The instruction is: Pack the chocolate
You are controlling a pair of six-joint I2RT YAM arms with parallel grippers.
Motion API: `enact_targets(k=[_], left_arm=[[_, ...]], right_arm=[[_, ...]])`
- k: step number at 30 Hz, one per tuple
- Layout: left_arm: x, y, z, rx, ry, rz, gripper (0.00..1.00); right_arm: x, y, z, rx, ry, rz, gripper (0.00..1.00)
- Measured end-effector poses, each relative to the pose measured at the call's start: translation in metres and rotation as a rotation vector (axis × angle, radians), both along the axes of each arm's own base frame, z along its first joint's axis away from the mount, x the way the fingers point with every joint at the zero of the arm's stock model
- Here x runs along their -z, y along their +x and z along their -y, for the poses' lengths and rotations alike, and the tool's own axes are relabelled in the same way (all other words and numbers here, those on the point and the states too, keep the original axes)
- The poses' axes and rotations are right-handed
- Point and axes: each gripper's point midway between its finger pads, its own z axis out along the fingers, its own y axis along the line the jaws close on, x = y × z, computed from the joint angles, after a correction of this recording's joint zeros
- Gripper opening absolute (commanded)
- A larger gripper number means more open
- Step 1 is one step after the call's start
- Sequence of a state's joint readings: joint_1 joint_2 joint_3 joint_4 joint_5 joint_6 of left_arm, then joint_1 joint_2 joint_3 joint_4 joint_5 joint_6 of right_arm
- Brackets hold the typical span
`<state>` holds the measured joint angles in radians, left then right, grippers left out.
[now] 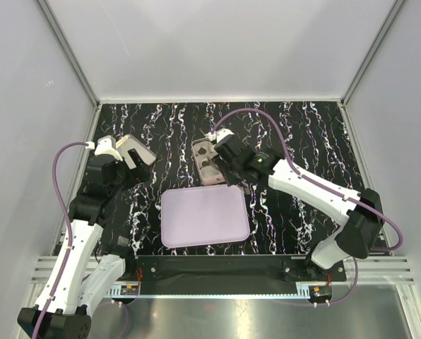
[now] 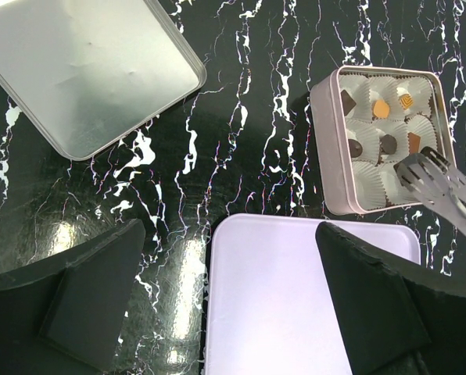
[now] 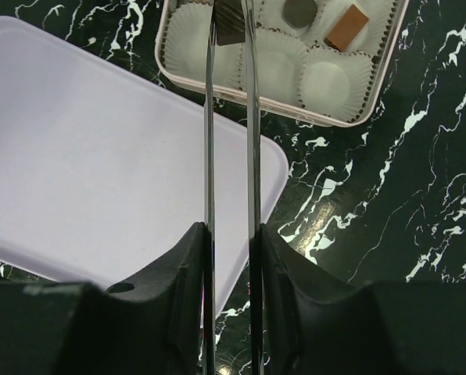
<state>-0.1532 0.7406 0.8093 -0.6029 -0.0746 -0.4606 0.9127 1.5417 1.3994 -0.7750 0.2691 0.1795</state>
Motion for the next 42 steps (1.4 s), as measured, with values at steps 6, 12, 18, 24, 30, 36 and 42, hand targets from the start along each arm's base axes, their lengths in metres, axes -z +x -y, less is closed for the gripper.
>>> enact_targets(k=[6, 12, 18, 24, 30, 36, 42], left_arm=[[-0.001, 0.000, 0.001, 0.006, -0.004, 0.003, 0.99], [-0.001, 0.001, 0.002, 0.010, -0.007, 0.006, 0.99], [-0.001, 0.001, 0.002, 0.010, -0.007, 0.006, 0.99], [-0.001, 0.001, 0.002, 0.010, -0.007, 0.006, 0.99], [-0.001, 0.001, 0.002, 0.011, -0.007, 0.006, 0.99], [-0.001, 0.001, 0.003, 0.016, -0.010, 0.006, 0.99], [-0.004, 0.002, 0.008, 0.039, -0.024, 0.016, 0.99]], right_arm=[[0.002, 0.006, 0.005, 0.016, 0.004, -0.015, 0.37], [0.021, 0.007, 0.000, 0.009, -0.013, -0.067, 0.39], [0.026, 0.008, -0.002, 0.012, -0.016, -0.076, 0.43], [0.025, 0.008, -0.006, 0.005, 0.004, -0.077, 0.48], [0.025, 0.008, -0.009, 0.001, 0.012, -0.078, 0.48], [0.004, 0.019, -0.005, 0.027, 0.033, -0.063, 0.47], [-0.028, 0.087, 0.054, 0.226, 0.116, -0.006, 0.45]])
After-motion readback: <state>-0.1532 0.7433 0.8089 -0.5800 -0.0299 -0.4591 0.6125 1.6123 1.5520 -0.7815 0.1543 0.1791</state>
